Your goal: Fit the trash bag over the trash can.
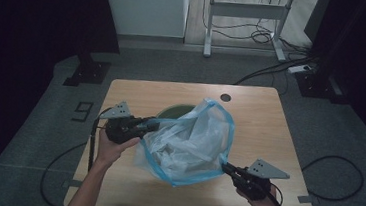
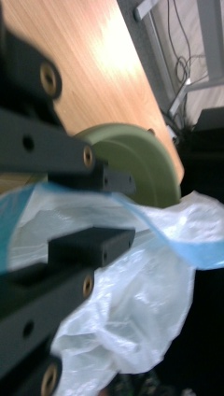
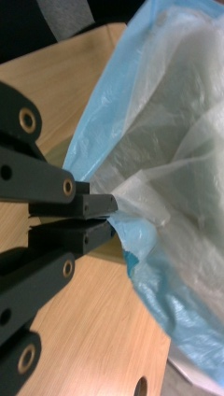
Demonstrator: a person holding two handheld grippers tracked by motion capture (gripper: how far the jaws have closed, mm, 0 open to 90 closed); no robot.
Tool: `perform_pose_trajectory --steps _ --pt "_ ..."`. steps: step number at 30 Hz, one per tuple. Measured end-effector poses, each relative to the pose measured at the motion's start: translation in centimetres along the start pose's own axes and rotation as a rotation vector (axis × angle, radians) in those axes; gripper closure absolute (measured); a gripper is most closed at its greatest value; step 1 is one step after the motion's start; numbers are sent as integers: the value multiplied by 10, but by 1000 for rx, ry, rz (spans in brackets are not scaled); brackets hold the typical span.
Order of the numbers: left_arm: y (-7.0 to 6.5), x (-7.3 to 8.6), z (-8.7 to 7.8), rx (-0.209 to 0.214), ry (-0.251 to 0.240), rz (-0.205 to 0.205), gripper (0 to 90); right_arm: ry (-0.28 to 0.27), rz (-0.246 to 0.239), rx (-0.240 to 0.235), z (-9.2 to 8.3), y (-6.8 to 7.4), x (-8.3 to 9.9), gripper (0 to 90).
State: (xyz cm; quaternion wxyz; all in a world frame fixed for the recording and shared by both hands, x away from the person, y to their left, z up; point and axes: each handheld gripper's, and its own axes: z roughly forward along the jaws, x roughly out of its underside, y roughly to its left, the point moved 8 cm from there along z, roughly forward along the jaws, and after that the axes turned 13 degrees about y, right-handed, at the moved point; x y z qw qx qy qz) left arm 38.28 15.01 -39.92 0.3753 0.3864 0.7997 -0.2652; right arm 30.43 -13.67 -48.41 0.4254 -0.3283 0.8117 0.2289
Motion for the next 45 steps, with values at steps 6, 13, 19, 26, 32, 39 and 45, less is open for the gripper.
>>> perform_pose_trajectory --steps 6,13,19,26,32,39,45 --pt "6 -1 -11 -50 -74 -34 893 -56 -45 25 -18 -4 -16 567" --pt "7 0 -15 -68 -100 -36 896 -160 -31 82 -37 -27 -53 466" --pt "8 -4 -15 -66 -108 -40 896 -157 -40 124 -18 -55 -86 456" --pt "16 -5 -15 -71 -116 -53 896 -123 -18 115 22 -74 -106 494" --pt "24 -5 -16 -92 -129 -66 896 -120 -55 150 38 -72 -113 857" --pt "35 -5 -11 -146 -112 -94 895 -101 1 223 42 -84 -125 891" --pt "49 -2 -2 -183 -72 -125 895 -79 57 214 55 -93 -131 884"
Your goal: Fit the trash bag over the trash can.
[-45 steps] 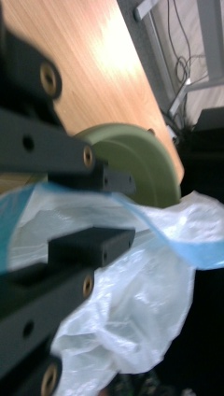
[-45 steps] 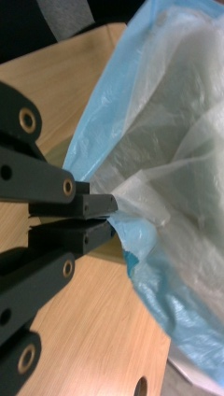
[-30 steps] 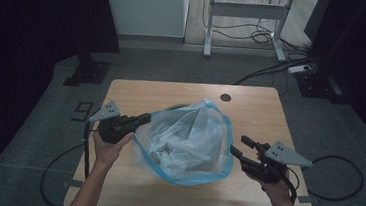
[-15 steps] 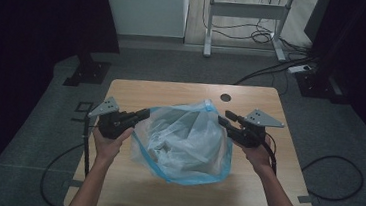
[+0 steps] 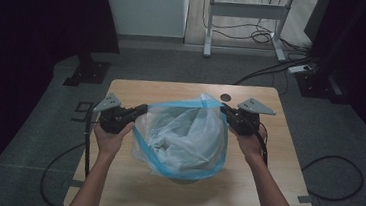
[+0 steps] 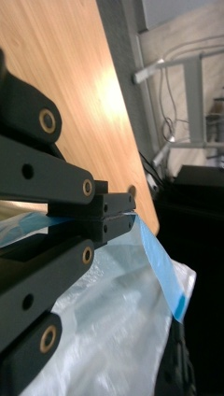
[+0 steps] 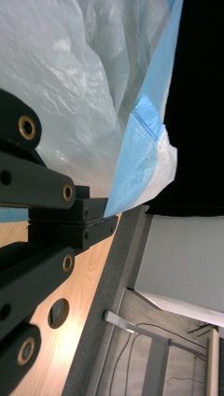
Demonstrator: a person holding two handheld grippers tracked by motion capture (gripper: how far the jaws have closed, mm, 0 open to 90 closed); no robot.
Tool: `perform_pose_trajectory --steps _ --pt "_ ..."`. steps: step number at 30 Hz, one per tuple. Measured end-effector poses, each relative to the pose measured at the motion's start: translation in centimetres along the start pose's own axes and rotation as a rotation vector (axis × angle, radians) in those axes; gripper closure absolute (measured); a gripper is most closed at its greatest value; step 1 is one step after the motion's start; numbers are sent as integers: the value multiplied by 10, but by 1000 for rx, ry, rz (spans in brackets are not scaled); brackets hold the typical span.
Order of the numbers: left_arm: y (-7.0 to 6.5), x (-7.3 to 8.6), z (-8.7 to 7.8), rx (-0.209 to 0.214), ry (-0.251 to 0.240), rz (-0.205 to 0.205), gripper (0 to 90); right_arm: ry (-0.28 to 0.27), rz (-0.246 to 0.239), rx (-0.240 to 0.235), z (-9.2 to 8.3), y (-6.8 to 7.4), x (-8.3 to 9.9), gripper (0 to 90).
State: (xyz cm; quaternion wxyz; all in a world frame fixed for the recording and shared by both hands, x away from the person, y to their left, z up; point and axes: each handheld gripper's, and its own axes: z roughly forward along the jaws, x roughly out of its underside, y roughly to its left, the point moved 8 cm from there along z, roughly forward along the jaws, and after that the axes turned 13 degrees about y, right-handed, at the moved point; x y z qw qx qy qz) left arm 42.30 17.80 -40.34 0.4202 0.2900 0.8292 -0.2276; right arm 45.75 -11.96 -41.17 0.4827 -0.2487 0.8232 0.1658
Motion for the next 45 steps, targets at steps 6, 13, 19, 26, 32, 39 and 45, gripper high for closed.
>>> perform_pose_trajectory --steps 6,13,19,26,32,39,45 --pt "14 12 11 -30 50 -19 894 39 8 -7 16 -1 6 882" --pt "23 32 31 -31 125 -80 894 96 85 -48 36 -4 24 874" --pt "21 42 39 -14 153 -84 894 139 114 -72 44 -4 42 857" --pt "15 56 46 -20 193 -69 894 177 138 -64 49 -6 58 857" --pt "16 59 44 0 170 -91 882 154 200 -90 45 -12 66 781" --pt "14 54 37 15 131 -88 852 23 244 -67 11 -25 49 627" --pt "14 53 36 12 106 -83 852 -24 174 -107 -24 -13 49 537"
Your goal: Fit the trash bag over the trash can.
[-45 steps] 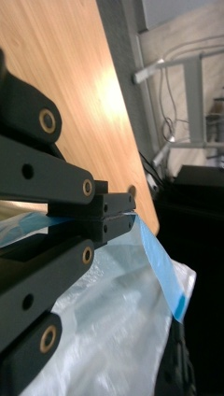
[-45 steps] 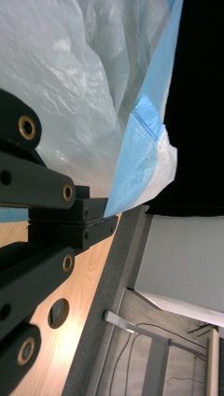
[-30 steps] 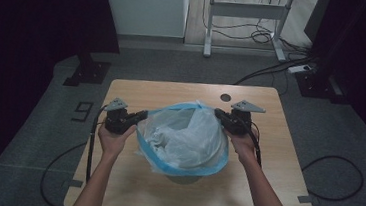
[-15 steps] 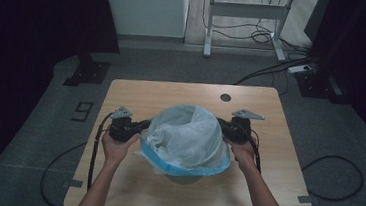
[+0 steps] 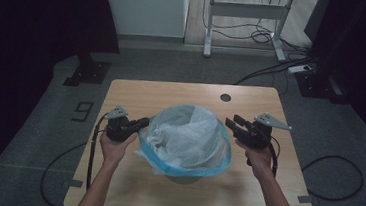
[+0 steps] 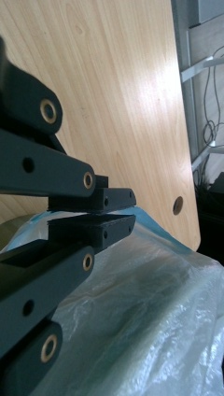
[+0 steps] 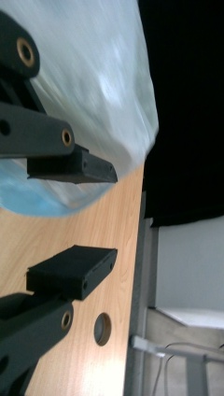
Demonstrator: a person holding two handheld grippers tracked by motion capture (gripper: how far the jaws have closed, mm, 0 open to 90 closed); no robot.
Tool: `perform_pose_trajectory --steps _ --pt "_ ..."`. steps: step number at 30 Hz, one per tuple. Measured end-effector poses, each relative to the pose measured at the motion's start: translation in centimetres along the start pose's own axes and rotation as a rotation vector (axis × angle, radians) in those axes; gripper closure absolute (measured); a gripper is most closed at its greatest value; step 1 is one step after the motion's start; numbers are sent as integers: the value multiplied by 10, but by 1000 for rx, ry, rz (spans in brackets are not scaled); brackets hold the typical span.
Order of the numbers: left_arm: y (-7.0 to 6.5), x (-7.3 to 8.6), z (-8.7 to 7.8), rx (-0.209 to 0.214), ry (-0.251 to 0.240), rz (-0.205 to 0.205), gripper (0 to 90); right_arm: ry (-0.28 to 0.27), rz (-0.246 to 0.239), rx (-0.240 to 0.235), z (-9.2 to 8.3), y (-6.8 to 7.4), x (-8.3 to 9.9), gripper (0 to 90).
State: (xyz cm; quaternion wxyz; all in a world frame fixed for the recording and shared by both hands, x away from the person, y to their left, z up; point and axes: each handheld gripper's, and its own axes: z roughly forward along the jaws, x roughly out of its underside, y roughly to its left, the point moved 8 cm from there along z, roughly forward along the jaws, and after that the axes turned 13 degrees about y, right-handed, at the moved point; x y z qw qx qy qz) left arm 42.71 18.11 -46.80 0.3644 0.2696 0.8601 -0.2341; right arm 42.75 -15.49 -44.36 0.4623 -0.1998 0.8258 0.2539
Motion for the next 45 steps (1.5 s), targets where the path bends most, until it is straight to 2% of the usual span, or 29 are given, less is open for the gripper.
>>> perform_pose_trajectory --steps 5,12,16,18,22,24,27,28,30,32,34,37,40,45 --pt "-3 -1 0 -4 -5 5 853 -7 -55 -46 -21 17 12 470" --pt "-2 -1 -2 0 -10 0 857 -4 -117 -158 -49 38 40 377" --pt "-2 -1 -3 -3 -12 -1 858 24 -162 -220 -49 47 57 326" --pt "-3 -1 -3 -2 -14 -1 859 39 -169 -240 -45 50 61 299" --pt "-4 -1 -3 3 -16 0 859 58 -200 -264 -37 58 63 287" --pt "-4 -2 -3 5 -16 0 859 67 -214 -257 -33 62 63 293" --pt "-5 -2 -2 10 -19 2 860 68 -223 -252 -28 65 63 356" --pt "-5 -2 -3 11 -19 3 860 72 -225 -248 -27 66 63 412" --pt "-6 -2 -3 11 -22 3 861 73 -249 -237 -25 67 65 579" --pt "-6 -1 -4 10 -25 6 865 75 -271 -200 -25 67 67 742" --pt "-7 -1 -5 11 -26 9 875 69 -293 -190 -26 68 69 857" --pt "-6 1 -6 6 -14 10 889 88 -315 -158 -24 68 76 882" --pt "-6 6 -4 -10 9 13 892 142 -335 -127 -16 67 89 882" --pt "-5 14 3 -20 53 13 893 209 -329 -104 -2 64 106 881"
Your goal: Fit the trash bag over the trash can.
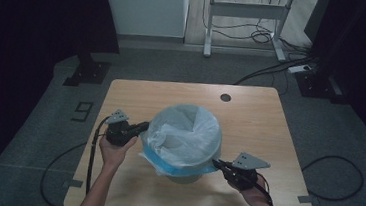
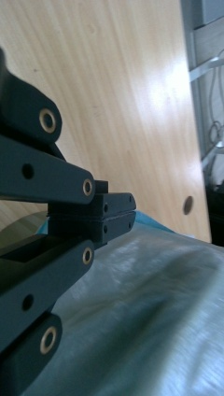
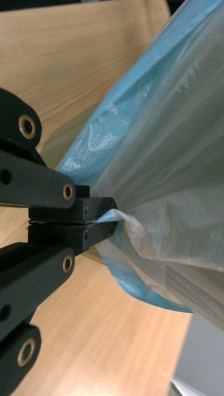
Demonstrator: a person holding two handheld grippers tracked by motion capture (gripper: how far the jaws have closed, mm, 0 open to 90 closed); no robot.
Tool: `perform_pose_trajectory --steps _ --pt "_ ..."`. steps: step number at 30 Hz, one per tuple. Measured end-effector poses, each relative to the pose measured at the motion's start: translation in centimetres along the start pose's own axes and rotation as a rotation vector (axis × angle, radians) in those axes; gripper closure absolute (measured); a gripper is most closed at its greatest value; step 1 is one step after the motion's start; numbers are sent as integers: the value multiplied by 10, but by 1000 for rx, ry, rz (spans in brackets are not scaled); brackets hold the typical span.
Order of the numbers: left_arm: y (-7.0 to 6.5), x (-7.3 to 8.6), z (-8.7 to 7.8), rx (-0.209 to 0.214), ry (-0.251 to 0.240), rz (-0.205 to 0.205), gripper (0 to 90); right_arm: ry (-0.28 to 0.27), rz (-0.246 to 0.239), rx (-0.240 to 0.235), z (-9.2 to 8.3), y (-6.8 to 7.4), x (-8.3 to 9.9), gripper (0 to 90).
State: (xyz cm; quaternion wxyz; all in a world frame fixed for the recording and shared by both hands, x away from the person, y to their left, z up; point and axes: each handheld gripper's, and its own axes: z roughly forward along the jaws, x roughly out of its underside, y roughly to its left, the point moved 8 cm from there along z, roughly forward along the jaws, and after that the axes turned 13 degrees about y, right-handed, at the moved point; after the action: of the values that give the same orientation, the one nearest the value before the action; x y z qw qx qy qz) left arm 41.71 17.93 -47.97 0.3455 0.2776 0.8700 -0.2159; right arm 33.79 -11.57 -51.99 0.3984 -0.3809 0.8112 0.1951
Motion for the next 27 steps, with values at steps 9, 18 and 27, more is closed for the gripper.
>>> perform_pose_trajectory --steps 9,18,27 --pt "-2 9 7 -1 44 13 893 71 17 16 18 -2 14 881" --pt "-4 17 8 -7 54 17 863 68 51 2 28 -5 23 878" --pt "-2 15 -33 11 -90 7 475 8 82 -5 16 -6 19 845"
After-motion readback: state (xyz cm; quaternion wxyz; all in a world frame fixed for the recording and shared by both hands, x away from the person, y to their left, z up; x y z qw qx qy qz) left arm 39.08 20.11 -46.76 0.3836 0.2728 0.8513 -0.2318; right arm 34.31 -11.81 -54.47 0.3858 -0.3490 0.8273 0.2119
